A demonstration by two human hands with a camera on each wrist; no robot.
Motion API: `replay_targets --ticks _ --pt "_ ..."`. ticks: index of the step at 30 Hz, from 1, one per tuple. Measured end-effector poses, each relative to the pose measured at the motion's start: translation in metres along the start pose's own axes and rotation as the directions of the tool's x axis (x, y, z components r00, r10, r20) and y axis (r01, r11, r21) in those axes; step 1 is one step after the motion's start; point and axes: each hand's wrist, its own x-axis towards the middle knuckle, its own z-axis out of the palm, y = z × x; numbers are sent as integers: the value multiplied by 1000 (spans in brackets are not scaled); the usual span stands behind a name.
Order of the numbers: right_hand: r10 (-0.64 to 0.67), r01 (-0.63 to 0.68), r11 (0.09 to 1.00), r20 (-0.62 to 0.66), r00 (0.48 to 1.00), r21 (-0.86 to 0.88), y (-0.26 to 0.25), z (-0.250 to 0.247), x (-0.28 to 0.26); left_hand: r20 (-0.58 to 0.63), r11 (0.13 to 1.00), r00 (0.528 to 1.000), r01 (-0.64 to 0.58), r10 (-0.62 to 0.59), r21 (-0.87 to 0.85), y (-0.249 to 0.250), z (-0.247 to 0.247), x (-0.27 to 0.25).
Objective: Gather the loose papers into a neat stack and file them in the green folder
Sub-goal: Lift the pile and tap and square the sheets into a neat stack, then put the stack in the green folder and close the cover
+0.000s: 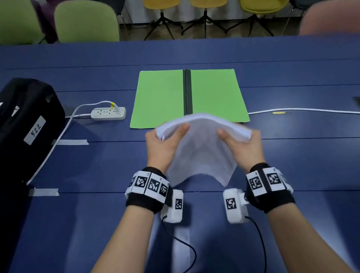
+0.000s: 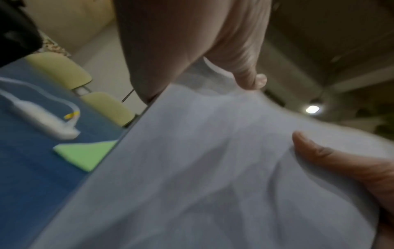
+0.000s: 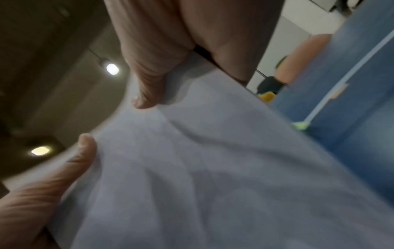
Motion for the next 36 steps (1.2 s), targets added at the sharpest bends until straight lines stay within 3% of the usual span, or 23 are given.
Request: replay_targets --ticks 2,6,10,15,17,20,22,24,28,31,36 --pt "130 -130 990 2 991 -50 28 -1 0 23 995 995 98 -98 16 -24 -3 0" --pt "274 -276 950 -34 961 -144 68 -5 12 82 988 987 131 -138 80 -48 -9 5" --pt "275 -280 944 -54 960 -176 71 -4 30 120 978 975 171 -185 116 -53 -14 12" --pt "303 -301 949 8 953 -91 49 -1 50 190 931 922 295 -336 218 -73 -33 8" --pt "378 -372 924 69 923 -86 49 2 61 157 912 915 329 -372 245 -81 -38 7" --pt "531 -508 845 147 834 -167 70 3 79 42 857 884 438 -465 270 -97 -45 11" --pt "571 -550 813 77 817 -190 86 -2 92 -38 803 845 521 -534 289 -112 -55 17" --pt "590 -594 789 -73 804 -157 102 -12 109 -110 752 819 563 -563 343 -122 -69 22" --pt "533 -606 766 -312 786 -217 134 -41 153 -184 636 740 657 -647 406 -146 -91 29" --pt "509 -625 718 -380 772 -307 136 -47 174 -202 600 696 704 -689 380 -158 -93 36" --pt "508 -651 690 -429 747 -317 152 -51 214 -183 554 627 765 -757 329 -159 -98 46"
